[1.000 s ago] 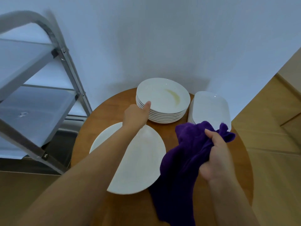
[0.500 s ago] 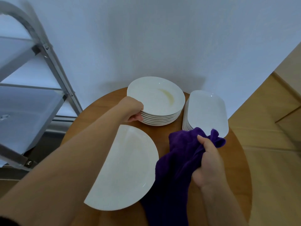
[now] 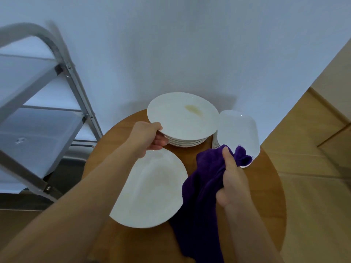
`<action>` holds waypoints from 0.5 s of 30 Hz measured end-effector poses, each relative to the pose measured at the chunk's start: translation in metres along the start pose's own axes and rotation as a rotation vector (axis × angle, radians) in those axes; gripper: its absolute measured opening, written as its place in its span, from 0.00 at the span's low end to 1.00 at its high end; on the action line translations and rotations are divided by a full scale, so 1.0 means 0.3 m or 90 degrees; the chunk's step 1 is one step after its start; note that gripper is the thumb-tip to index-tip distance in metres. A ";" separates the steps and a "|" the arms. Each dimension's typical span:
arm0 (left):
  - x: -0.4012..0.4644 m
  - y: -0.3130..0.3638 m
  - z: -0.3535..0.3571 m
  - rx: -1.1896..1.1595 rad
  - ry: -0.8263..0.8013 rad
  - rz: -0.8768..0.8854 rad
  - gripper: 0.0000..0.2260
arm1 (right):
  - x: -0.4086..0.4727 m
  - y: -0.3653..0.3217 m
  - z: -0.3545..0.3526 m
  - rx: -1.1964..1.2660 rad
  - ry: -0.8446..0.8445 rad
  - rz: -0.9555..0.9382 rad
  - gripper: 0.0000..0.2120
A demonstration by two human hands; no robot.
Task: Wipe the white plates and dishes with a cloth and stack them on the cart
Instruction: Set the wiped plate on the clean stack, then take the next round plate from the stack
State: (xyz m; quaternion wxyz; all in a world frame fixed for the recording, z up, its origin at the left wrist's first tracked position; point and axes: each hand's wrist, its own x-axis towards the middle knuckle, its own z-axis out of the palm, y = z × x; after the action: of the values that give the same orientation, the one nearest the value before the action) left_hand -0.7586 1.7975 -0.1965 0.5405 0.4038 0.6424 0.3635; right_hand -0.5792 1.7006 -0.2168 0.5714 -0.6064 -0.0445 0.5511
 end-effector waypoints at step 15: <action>-0.551 -0.135 -0.137 -0.272 -0.171 -0.143 0.11 | -0.365 0.062 -0.226 -0.040 -0.157 -0.096 0.10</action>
State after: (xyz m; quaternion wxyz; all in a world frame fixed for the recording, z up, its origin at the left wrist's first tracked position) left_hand -0.7896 1.6290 -0.1606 0.7308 0.2513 0.5145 0.3716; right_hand -0.5836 1.5756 -0.1806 0.5826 -0.5464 -0.1771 0.5751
